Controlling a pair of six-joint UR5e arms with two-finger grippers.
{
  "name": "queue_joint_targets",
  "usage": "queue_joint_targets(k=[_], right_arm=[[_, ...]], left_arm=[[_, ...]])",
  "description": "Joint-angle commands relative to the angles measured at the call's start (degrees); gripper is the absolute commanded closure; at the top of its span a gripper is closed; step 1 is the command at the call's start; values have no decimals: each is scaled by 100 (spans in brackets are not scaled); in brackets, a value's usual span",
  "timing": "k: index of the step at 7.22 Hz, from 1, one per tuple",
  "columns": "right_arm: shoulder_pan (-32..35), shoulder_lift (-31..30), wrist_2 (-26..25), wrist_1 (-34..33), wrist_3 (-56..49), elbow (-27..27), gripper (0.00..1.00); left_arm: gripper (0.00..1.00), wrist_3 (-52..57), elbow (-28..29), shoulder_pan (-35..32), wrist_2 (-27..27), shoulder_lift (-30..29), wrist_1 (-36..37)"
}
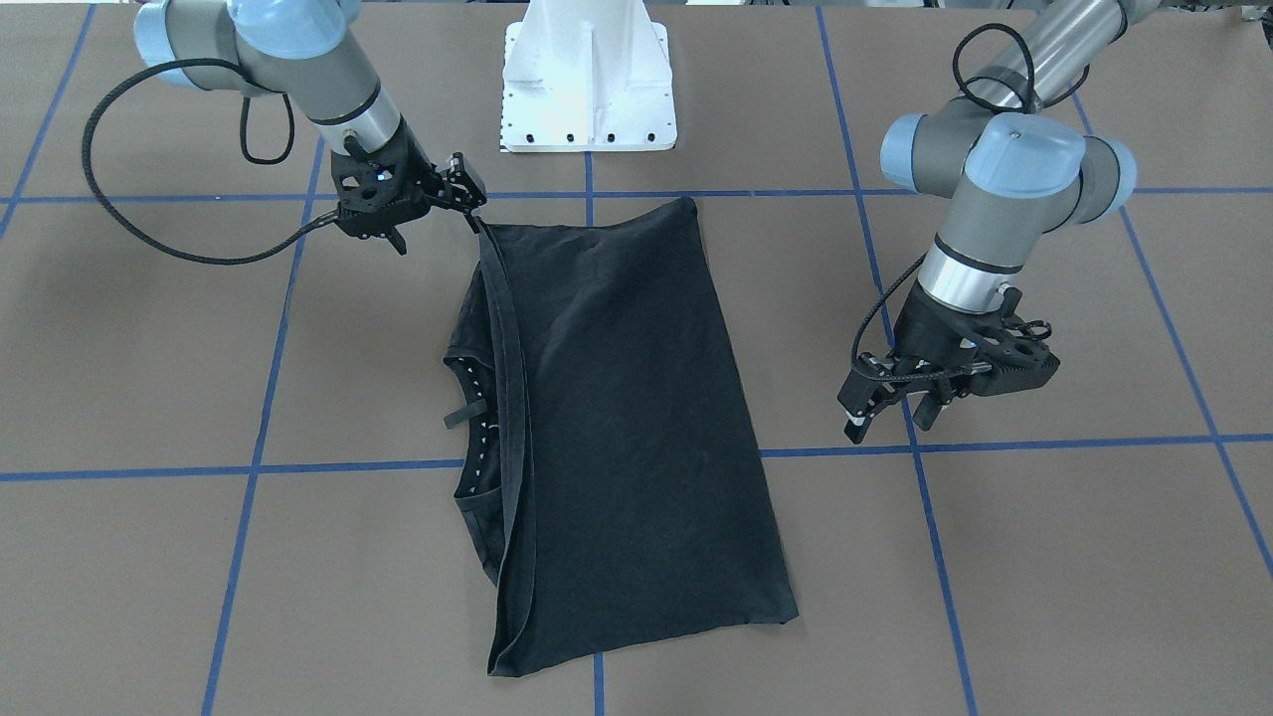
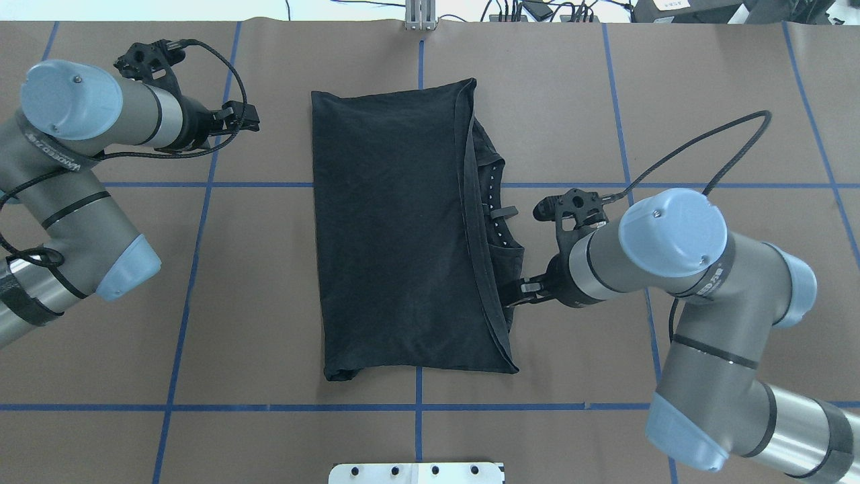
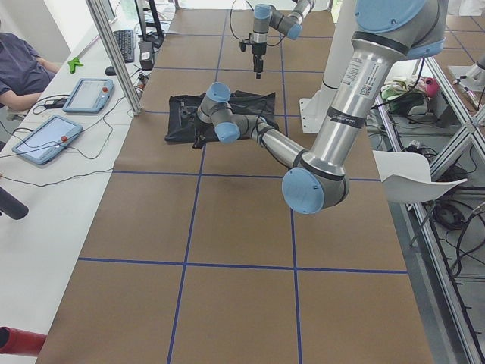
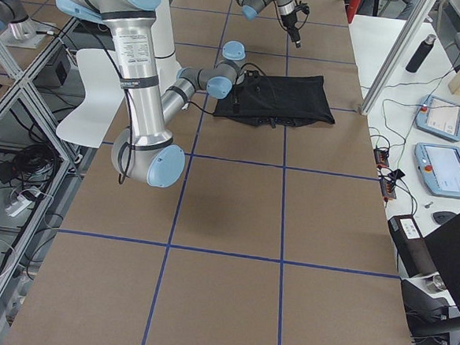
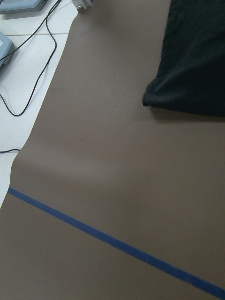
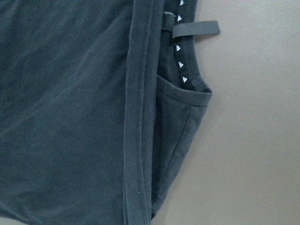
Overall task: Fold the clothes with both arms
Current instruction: 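Release the shirt with the left gripper while the right gripper moves to the folded edge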
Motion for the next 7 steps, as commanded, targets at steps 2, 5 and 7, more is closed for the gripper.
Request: queue_joint_targets(k=[2,5,7], right_arm=[[-576,693,-644,-991,-847,-267,0],[-691,793,-644,-1040,-839,-662,0],[-717,802,-591,-1118,-822,-752,4]], left_arm=[[0,3,-111,0,-38,190,2],[0,-32,-111,9,-38,181,2],[0,-41,-111,17,-38,181,2]])
